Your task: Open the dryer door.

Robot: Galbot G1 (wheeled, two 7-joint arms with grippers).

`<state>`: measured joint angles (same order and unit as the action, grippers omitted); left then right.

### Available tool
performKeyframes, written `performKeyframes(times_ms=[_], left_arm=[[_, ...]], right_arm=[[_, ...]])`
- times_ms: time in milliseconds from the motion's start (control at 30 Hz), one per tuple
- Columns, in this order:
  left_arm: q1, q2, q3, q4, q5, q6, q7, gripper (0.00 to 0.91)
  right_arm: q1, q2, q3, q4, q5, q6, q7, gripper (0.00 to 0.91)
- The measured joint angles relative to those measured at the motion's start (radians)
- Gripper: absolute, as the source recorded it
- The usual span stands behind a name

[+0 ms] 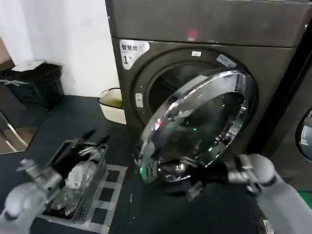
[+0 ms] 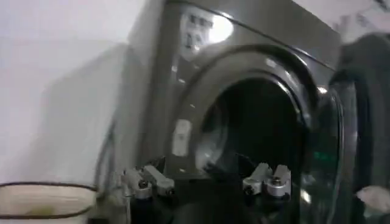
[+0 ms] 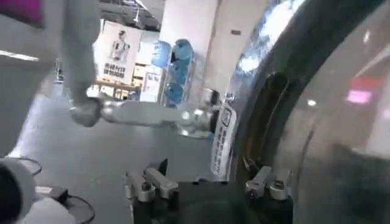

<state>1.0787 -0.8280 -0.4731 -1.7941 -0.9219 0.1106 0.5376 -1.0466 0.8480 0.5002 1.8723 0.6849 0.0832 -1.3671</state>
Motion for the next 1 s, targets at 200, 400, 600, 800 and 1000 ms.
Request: performKeyframes(times_ms=[200,400,600,800,1000], left_arm=[[-0.2,0.002,0.243,0.061,-0.02,0.008,0.035,0.907],[-0.332,0.019,0.439,0.07,-0.013,0.006,0.085,0.907],[-0.413,0.035,0.567,0.039,-0.047,0.006,0.102,0.907],[-0.521,0.038,0.717,0.018,-0.136,-0.012,0.149,0.907],[-0.662,-0.013,0.897,0.001,-0.2,-0.023,0.149,0.907]], right_arm=[[-0.242,0.025,0.324,0.065,-0.006,0.015,0.02,0.907],[-0.385,0.091,0.629,0.078,-0.045,-0.013,0.093,0.907],[-0.484,0.177,0.951,0.113,-0.045,-0.095,0.277,0.907],[-0.589,0.22,1.19,0.167,-0.056,-0.146,0.655,0.907],[-0.63,0.205,1.35,0.151,-0.064,-0.271,0.998,0.907]])
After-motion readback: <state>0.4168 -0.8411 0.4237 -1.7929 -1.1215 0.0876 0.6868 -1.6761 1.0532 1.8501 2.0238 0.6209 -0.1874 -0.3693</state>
